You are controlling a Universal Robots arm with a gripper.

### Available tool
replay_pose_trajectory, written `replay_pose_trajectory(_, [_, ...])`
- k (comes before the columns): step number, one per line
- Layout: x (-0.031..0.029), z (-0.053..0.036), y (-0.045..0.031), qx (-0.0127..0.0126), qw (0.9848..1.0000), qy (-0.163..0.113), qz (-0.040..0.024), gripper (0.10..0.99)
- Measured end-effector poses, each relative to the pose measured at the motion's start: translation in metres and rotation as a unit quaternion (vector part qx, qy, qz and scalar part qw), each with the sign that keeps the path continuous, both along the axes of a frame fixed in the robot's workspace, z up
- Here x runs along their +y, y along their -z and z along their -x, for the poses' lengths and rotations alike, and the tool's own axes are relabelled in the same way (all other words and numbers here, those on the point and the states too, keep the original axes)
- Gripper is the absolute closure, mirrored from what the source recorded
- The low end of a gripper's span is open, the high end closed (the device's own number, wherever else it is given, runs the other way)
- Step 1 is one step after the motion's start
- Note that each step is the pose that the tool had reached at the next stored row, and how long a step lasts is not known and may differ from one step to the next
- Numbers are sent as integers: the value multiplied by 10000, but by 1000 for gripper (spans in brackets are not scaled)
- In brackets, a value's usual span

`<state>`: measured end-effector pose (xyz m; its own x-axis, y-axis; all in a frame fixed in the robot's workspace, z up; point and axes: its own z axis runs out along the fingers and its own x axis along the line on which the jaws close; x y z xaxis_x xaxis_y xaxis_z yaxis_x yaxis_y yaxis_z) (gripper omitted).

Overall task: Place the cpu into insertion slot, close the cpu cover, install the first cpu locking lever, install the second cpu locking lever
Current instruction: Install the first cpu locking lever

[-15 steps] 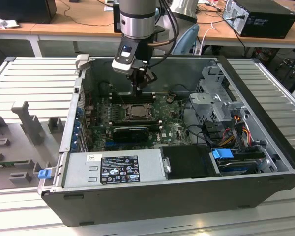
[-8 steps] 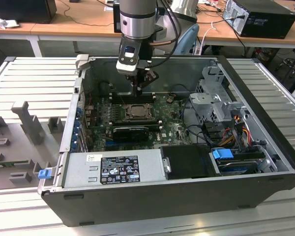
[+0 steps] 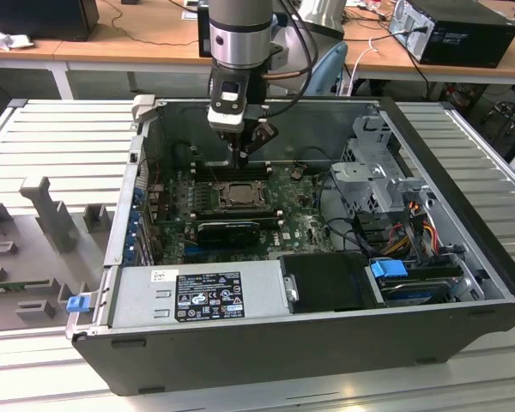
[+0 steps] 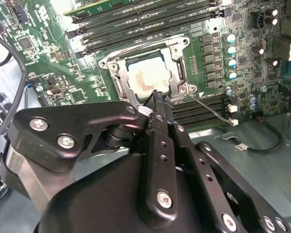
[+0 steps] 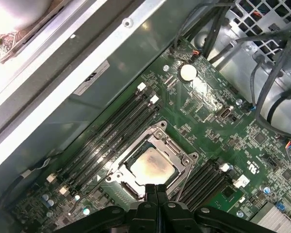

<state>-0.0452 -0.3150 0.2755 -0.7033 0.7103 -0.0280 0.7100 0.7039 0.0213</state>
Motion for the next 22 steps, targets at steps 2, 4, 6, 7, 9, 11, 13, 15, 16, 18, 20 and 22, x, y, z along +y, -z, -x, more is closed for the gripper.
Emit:
replay_pose_trajectory(2, [0,0,0,0,10000,-43,0,980])
replay_pose_trajectory(4, [-1,0,0,0,10000,-71,0,980])
replay_pose_trajectory(6, [-2,0,0,0,10000,-99,0,980])
replay_pose_trajectory(7, [-2,0,0,0,9999,-115,0,980])
replay_pose_trajectory(9, [-2,0,0,0,9997,-233,0,980])
replay_pose_trajectory(11, [-3,0,0,0,9992,-393,0,980])
replay_pose_trajectory(13, [-4,0,0,0,9989,-479,0,980])
replay_pose_trajectory(15, [-9,1,1,0,9980,-633,0,980])
replay_pose_trajectory(16, [-9,1,1,1,9977,-677,0,980])
replay_pose_trajectory(18, [-10,2,1,0,9968,-795,0,980])
replay_pose_trajectory(20, [-10,3,1,0,9954,-956,0,980])
replay_pose_trajectory(22, [-10,2,1,0,9938,-1115,0,980])
